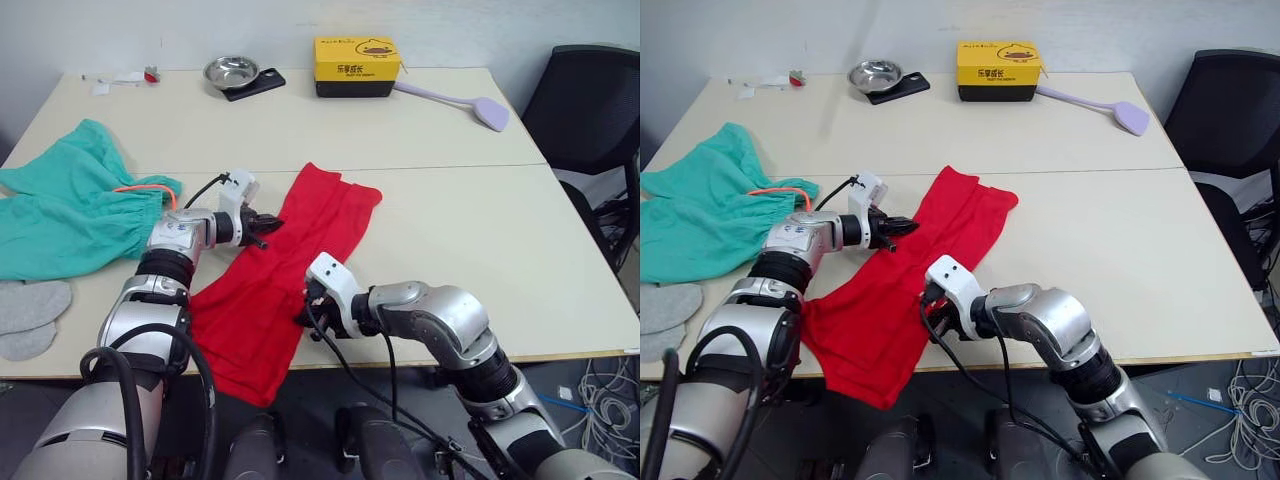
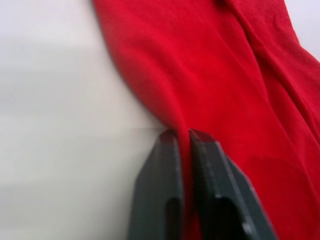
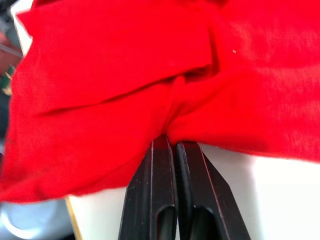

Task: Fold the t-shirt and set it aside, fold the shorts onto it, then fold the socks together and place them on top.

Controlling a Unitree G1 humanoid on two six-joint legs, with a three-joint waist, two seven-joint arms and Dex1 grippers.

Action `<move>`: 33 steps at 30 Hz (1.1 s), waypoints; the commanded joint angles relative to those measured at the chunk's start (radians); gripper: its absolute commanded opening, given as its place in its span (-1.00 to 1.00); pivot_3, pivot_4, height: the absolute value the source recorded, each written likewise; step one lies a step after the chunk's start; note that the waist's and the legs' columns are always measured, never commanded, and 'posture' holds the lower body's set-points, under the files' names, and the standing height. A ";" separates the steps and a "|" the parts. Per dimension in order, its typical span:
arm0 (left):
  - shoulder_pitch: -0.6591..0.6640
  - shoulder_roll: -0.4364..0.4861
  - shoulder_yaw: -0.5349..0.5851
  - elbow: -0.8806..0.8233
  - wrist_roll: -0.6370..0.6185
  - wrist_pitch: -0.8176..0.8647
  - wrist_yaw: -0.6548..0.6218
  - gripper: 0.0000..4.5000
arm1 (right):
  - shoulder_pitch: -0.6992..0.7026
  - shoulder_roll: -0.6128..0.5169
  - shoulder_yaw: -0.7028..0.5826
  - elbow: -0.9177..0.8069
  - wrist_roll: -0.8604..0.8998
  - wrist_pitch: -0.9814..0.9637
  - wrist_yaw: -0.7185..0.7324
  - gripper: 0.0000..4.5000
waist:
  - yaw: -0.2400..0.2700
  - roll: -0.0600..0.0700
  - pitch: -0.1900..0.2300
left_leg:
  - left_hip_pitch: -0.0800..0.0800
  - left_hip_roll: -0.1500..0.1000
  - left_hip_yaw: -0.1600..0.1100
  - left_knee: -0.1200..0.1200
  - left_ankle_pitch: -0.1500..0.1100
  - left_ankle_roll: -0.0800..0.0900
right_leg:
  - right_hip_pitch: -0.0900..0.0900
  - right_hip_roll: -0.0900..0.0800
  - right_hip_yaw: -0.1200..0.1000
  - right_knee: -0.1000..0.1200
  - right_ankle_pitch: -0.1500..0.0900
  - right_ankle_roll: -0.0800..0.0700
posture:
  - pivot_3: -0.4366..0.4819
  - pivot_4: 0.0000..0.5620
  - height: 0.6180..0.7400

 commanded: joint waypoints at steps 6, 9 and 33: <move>0.109 -0.037 0.145 -0.112 -0.072 -0.037 0.197 -0.99 | -0.064 -0.216 -0.006 0.050 -0.039 -0.108 0.119 -1.00 | 0.008 0.000 0.000 | 0.000 -0.001 0.000 0.002 0.000 0.001 | 0.001 -0.002 0.000 0.000 0.000 0.001 | -0.05 -0.47 1.00; 0.193 -0.083 0.179 -0.265 -0.096 -0.017 0.298 -0.99 | -0.098 -0.288 -0.025 0.105 -0.045 -0.158 0.176 -1.00 | 0.017 0.000 0.000 | 0.000 -0.001 0.000 0.002 0.000 0.001 | 0.001 -0.002 0.000 0.000 0.000 0.001 | -0.05 -0.47 1.00; 0.710 0.206 0.081 -0.973 -0.052 -0.187 0.129 0.01 | 0.061 -0.580 -0.225 0.376 -0.169 -0.932 0.613 0.23 | 0.026 0.001 0.001 | 0.000 0.000 0.001 -0.002 -0.001 0.001 | 0.002 -0.001 0.000 -0.009 0.001 0.001 | -0.05 -0.47 1.00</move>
